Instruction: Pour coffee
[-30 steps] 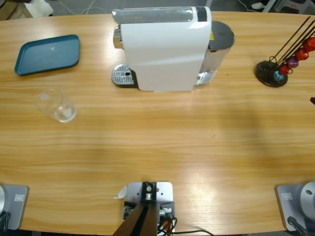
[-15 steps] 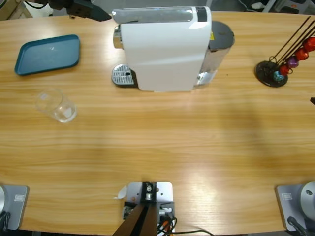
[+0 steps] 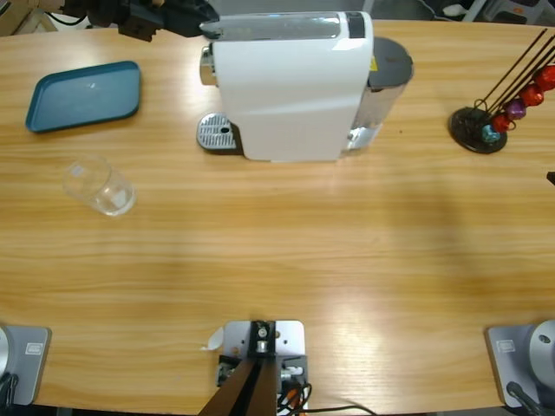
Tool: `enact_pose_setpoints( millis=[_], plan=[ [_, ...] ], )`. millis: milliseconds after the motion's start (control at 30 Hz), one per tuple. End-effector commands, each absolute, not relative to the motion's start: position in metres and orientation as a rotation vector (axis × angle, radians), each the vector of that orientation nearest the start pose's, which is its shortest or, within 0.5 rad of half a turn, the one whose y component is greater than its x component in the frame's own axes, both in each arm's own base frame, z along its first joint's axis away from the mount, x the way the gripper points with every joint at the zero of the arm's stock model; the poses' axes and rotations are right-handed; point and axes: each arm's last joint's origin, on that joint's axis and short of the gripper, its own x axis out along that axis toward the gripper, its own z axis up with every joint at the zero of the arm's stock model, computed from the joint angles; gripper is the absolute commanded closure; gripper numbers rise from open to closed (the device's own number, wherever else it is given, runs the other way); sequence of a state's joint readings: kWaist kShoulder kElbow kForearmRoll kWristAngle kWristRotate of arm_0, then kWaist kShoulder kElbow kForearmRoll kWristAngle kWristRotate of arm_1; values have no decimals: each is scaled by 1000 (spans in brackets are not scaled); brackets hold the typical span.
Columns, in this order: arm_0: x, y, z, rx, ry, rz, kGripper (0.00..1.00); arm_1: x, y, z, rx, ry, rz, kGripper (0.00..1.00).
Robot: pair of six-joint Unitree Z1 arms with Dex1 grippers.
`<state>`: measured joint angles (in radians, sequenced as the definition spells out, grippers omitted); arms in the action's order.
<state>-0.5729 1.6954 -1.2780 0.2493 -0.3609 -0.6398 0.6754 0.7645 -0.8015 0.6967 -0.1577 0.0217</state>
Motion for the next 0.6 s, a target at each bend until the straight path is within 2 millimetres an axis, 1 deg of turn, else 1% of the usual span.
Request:
enact_pose_setpoints(
  millis=[33, 300, 600],
  plan=[
    [286, -207, 329, -493, 987, -635, 1000, 51, 30, 336, -273, 632, 480, 0],
    [276, -197, 331, -476, 960, -597, 1000, 50, 29, 336, -272, 630, 480, 0],
    [276, -200, 333, -482, 948, -618, 1000, 50, 29, 336, -271, 628, 481, 0]
  ],
)
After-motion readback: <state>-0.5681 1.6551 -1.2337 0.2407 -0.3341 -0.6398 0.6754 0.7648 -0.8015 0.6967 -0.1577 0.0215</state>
